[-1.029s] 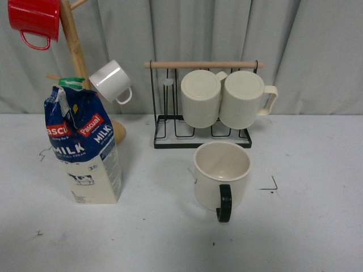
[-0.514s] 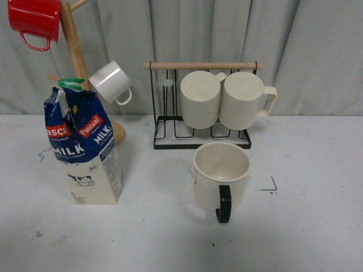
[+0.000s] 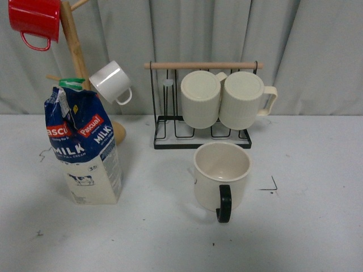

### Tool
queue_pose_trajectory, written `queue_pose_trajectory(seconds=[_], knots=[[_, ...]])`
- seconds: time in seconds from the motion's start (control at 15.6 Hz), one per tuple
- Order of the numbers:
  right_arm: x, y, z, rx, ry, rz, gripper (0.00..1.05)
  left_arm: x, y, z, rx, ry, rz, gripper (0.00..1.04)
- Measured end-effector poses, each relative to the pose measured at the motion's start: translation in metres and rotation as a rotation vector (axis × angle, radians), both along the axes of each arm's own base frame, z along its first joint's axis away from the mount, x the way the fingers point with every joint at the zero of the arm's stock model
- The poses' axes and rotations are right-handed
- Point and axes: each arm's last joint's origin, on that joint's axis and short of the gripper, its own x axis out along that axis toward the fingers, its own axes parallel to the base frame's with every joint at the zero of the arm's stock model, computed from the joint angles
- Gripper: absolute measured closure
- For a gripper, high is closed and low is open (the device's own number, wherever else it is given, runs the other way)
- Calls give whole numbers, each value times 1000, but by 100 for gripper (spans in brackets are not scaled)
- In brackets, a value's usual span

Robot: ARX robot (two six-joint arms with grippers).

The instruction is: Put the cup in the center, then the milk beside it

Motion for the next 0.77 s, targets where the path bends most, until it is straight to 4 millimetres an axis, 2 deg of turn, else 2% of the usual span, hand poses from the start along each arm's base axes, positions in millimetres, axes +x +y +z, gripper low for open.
queue_pose_trajectory(seconds=[0.19,0.32,0.45,0.64,0.77], knots=[[0,0,0,0,0,0,6,56,12,2,87,32,45,7],[0,0,0,0,0,0,6,79,20,6,108,42,45,7],[0,0,0,0,0,0,6,89,17,2,92,84,11,7],[0,0,0,0,0,0,6,107,-3,6,105,54,-57,7],[0,0,0,0,0,0,6,117,-12,-3,146,81,-69,7]])
